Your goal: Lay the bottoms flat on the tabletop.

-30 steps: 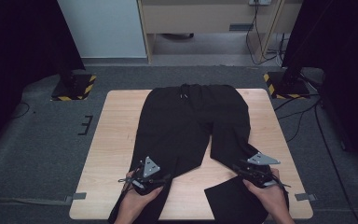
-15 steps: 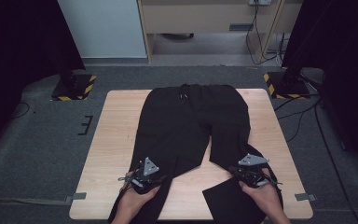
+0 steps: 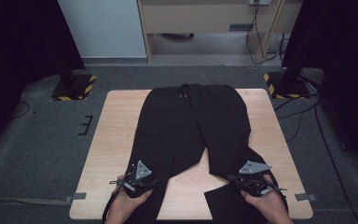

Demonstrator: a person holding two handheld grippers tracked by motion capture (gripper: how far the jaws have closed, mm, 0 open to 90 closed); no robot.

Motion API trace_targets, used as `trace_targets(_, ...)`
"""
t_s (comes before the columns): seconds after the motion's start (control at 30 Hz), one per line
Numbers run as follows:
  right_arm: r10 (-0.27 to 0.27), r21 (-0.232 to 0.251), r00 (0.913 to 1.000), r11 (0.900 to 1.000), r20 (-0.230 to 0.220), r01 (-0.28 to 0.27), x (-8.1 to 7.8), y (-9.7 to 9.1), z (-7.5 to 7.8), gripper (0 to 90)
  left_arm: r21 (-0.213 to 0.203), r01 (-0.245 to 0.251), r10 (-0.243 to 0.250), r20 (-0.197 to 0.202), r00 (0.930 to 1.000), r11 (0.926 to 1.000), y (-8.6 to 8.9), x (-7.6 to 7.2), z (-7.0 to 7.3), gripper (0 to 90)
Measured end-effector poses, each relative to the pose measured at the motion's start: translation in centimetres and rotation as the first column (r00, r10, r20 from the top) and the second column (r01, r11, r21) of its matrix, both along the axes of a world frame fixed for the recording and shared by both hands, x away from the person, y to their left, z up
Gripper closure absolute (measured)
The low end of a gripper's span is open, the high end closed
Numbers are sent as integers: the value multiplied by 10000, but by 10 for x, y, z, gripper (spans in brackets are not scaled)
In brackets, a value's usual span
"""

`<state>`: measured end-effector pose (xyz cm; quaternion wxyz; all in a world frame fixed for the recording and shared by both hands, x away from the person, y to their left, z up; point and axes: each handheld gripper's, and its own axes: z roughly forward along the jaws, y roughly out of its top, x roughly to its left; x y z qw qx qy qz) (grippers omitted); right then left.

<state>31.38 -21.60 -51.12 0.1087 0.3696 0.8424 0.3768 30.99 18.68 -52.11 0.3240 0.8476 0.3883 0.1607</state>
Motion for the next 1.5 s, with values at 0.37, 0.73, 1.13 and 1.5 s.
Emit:
trace_targets(0.37,-571,518,9970,9972,516,544,10,13,10,522,-140,81,-79,131,9999,9999,8,-13,4,470)
trace_targets(0.73,-1705,186,9828,9853,710,1696,64,77,-3,357,-1473,-215,363,983,9945,9889,-17,4,12,322)
trace_targets(1.13,-1465,-841,9872,9849,629,1515,76,87,-5,896,-260,-45,66,808,9967,9997,-54,27,-6,591)
trace_targets(1.5,-1182,-393,9903,9918,726,1212,74,83,7,899,-1284,982,-960,226,9951,9869,-47,-5,10,891)
